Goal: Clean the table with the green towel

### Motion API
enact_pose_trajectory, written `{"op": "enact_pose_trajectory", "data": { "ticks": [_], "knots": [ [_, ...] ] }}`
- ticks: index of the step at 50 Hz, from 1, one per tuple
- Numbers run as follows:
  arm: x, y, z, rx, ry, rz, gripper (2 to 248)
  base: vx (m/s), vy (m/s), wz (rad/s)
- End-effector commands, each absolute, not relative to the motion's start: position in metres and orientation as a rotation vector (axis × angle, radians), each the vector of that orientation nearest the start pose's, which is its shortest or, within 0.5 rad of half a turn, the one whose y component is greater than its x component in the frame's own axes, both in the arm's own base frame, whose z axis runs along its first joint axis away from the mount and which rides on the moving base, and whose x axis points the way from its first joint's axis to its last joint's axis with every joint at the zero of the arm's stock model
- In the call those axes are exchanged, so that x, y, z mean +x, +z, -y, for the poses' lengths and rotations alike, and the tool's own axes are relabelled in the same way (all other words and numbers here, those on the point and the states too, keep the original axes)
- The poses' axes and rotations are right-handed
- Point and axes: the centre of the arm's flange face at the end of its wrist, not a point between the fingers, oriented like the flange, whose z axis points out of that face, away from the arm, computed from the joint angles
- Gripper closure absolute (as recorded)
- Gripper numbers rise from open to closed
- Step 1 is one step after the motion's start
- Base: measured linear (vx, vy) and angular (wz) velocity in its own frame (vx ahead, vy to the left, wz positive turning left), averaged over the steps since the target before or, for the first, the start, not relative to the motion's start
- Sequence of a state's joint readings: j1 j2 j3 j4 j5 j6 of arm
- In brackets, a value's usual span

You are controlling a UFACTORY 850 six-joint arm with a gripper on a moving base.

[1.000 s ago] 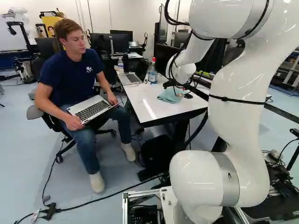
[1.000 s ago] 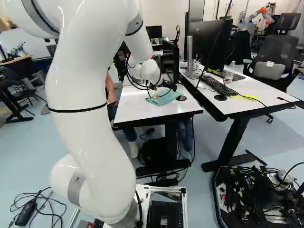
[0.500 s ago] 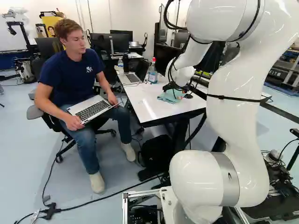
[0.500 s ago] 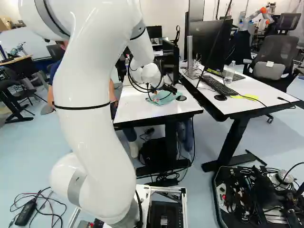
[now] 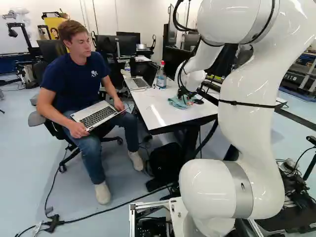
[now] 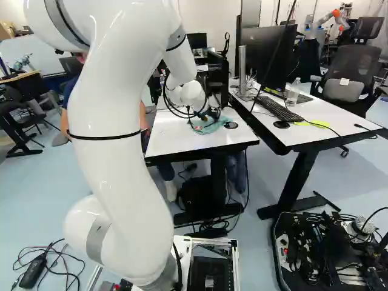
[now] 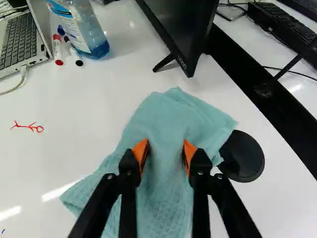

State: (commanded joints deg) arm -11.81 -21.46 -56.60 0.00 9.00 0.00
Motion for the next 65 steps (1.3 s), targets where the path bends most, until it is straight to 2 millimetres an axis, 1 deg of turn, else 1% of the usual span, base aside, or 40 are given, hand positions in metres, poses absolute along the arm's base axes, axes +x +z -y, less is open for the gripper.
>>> {"op": "enact_pose_trajectory", "data": {
  "ticks": [1,5,6,10,11,23,50,58,65],
  "knots": [
    [0.561,0.400,0.117,-2.969,-1.204,-0.307,152,0.000,0.000,0.000],
    [0.561,0.400,0.117,-2.969,-1.204,-0.307,152,0.000,0.000,0.000],
    [0.561,0.400,0.117,-2.969,-1.204,-0.307,189,0.000,0.000,0.000],
    [0.561,0.400,0.117,-2.969,-1.204,-0.307,189,0.000,0.000,0.000],
    [0.561,0.400,0.117,-2.969,-1.204,-0.307,212,0.000,0.000,0.000],
    [0.560,0.404,0.117,-2.966,-1.213,-0.307,215,0.000,0.000,0.000],
    [0.552,0.436,0.115,-2.938,-1.294,-0.303,215,0.000,0.000,0.000],
    [0.551,0.446,0.110,-2.926,-1.318,-0.290,215,0.000,0.000,0.000],
    [0.553,0.454,0.102,-2.913,-1.340,-0.266,215,0.000,0.000,0.000]
  ]
}}
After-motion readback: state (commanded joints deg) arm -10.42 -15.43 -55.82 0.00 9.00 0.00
